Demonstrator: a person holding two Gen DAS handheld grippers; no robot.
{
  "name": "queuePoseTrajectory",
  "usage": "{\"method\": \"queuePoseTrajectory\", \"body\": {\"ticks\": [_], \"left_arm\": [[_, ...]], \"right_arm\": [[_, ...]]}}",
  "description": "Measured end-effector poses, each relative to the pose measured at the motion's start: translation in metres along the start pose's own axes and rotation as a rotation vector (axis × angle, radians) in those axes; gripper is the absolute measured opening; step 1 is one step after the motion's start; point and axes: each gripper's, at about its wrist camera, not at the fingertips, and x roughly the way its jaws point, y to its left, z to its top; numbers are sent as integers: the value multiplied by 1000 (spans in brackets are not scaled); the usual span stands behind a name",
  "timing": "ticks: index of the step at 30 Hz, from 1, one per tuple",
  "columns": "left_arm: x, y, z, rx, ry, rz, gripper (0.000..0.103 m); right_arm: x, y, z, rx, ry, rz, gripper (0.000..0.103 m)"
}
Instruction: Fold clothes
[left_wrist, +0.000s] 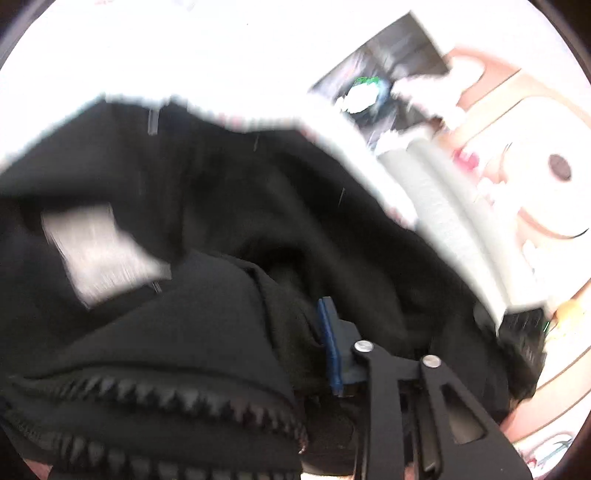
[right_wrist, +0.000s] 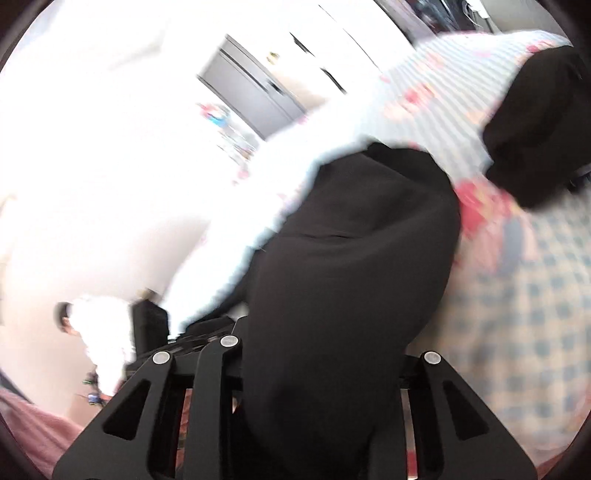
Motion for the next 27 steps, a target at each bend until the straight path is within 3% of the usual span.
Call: {"method": "queuePoseTrajectory", "body": {"ticks": [2,4,7,8,10,12,15,16,18,20,22,25,27], "left_arm": [[-34,-7,27,-15,-109,-43,22],[-79,-8,52,1,-219,-76,22],[-105,-10,74,21,-296,-71,22],[-104,-5,76,9,-286,-65,25],[-82,22,70,-60,-171,-54,34],[-58,52,59,-138,-48,-62,46],[-30,82,17,-224,98,-38,58],[-21,87,1,-244,136,-21,60],[-5,96,-32,-282,209,9,66],[9,94,-58,-301,245,27,77],[9,85,-71,-257,249,89,77],[-2,73,-82,-176,239,157,80],[-11,74,-83,-178,248,148,81]], "right_arm": [[-26,-6,1,158,-73,214,26],[-70,1,2,188,-186,321,26],[-119,20,3,55,-259,274,26],[-131,15,4,35,-266,225,27],[-130,0,-6,88,-228,46,33],[-114,-29,-23,217,-164,-80,34],[-91,-46,-54,255,-81,-194,40],[-82,-54,-61,268,-50,-222,42],[-47,-59,-80,320,44,-246,60],[-21,-63,-94,331,112,-289,61],[-4,-65,-104,308,154,-344,68],[-4,-67,-110,310,129,-332,71],[-8,-71,-110,331,93,-281,68]]}}
